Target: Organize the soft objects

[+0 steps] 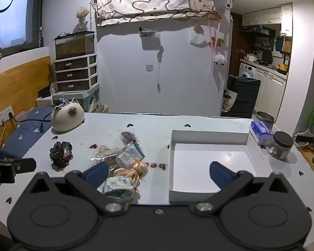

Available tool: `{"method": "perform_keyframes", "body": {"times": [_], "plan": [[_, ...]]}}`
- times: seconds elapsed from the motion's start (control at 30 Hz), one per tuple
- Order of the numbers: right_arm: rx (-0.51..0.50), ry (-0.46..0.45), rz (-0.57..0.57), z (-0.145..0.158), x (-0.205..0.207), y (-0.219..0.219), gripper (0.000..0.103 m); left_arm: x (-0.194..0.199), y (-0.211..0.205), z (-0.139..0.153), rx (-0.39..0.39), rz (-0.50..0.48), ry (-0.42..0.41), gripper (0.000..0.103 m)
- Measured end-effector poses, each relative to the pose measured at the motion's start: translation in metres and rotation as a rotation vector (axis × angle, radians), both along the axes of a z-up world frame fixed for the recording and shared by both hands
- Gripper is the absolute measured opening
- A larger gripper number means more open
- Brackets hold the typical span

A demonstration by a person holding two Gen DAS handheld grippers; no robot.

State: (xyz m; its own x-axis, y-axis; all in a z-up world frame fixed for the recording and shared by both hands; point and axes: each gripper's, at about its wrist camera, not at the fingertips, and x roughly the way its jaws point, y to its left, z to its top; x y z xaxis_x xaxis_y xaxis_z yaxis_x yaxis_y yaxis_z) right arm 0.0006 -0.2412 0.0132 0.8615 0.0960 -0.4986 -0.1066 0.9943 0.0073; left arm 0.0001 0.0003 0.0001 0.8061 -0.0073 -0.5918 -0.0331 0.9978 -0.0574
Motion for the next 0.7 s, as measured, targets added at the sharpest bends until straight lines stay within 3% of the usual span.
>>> {"method": "perform_keyframes", "body": {"times": [0.7], "plan": [[0.001, 0.003, -0.001, 0.0006, 0.0015, 0.0009, 0.103, 0.0001, 0.0, 0.0, 0.003, 0.001, 0.004, 0.103]]}}
